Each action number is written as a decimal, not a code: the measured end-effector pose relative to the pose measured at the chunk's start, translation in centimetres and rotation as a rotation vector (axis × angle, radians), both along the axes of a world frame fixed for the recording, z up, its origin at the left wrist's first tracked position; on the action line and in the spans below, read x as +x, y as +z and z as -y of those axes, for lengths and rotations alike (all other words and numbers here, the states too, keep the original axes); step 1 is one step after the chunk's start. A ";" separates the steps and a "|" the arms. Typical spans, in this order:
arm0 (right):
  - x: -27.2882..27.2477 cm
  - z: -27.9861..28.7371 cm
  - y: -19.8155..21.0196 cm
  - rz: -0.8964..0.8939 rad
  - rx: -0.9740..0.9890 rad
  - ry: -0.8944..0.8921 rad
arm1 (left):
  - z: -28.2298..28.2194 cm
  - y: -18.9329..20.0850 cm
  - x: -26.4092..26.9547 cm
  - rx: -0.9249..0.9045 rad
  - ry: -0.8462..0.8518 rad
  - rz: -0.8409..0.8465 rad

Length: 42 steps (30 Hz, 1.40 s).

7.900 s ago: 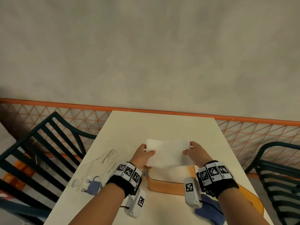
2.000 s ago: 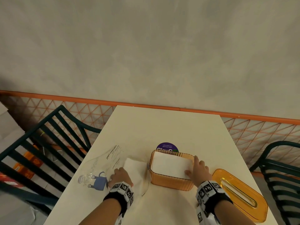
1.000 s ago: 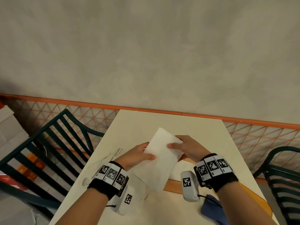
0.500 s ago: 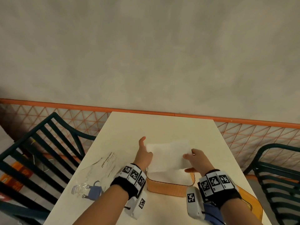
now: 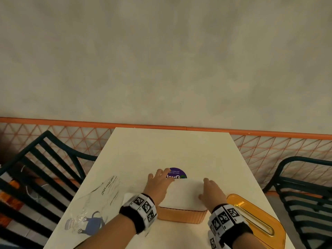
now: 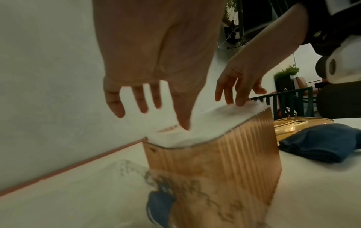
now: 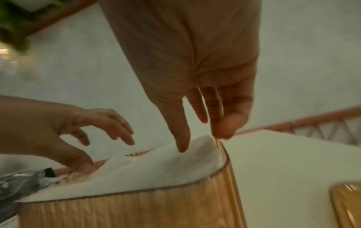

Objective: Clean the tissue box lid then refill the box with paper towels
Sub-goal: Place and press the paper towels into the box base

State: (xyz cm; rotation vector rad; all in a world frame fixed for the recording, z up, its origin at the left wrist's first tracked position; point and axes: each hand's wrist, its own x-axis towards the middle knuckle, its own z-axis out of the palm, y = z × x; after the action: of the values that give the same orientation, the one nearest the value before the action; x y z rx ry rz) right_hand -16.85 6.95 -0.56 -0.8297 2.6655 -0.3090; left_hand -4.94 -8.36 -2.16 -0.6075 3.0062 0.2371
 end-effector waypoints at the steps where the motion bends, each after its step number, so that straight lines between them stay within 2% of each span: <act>1: 0.1 0.0 0.2 -0.087 0.008 0.070 | 0.5 0.4 0.1 0.007 -0.058 0.072; 3: 0.3 0.4 0.4 -0.162 -0.040 0.232 | 1.1 0.9 0.0 0.071 -0.114 0.228; 6: 0.0 1.0 -0.3 -0.052 0.068 0.397 | 1.5 1.1 -0.3 0.111 -0.129 0.379; 9: -0.3 0.7 -1.9 0.072 0.236 0.377 | 1.5 0.4 -0.4 0.127 -0.126 0.418; 12: -0.6 0.6 -3.2 0.070 0.241 0.347 | 0.9 -0.2 -0.4 0.087 -0.120 0.420; 17: -0.5 0.8 -3.0 0.056 0.244 0.348 | 0.3 -0.3 -0.6 0.031 -0.101 0.403; 18: -0.5 0.7 -2.9 0.045 0.246 0.358 | 0.4 -0.1 -0.4 0.068 -0.082 0.357; 20: -0.7 0.2 -2.3 0.009 0.244 0.382 | 0.8 0.3 0.8 0.216 0.020 0.083; 22: -1.1 -0.4 -1.7 -0.020 0.164 0.386 | 1.9 0.1 2.7 0.289 0.220 -0.280; 23: -1.3 -0.8 -1.5 -0.026 0.100 0.373 | 2.7 -0.5 3.7 0.269 0.347 -0.389; 24: -1.4 -1.3 -1.4 -0.032 0.037 0.350 | 3.4 -1.2 4.8 0.259 0.474 -0.409; 25: -1.5 -1.7 -1.5 -0.052 -0.019 0.318 | 4.0 -2.1 5.7 0.269 0.591 -0.330; 27: -1.6 -2.3 -2.2 -0.088 -0.109 0.216 | 4.2 -4.1 7.1 0.311 0.781 -0.001; 28: -1.6 -2.4 -2.7 -0.068 -0.145 0.152 | 4.0 -5.1 7.6 0.316 0.836 0.133; 30: -1.5 -2.4 -3.7 0.040 -0.183 0.036 | 3.5 -6.8 8.4 0.319 0.891 0.257; 34: -0.7 -2.4 -5.2 0.206 -0.183 -0.068 | 3.0 -8.3 8.8 0.335 0.984 0.269; 42: -0.6 -2.1 -5.5 0.201 -0.165 -0.077 | 3.2 -8.2 9.5 0.531 0.989 0.144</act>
State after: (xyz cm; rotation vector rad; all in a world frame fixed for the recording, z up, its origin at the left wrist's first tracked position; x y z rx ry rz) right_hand -17.49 9.07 -6.02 -0.7028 2.5119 -0.6058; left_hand 4.54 -11.59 -10.39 -1.8287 2.0903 0.9197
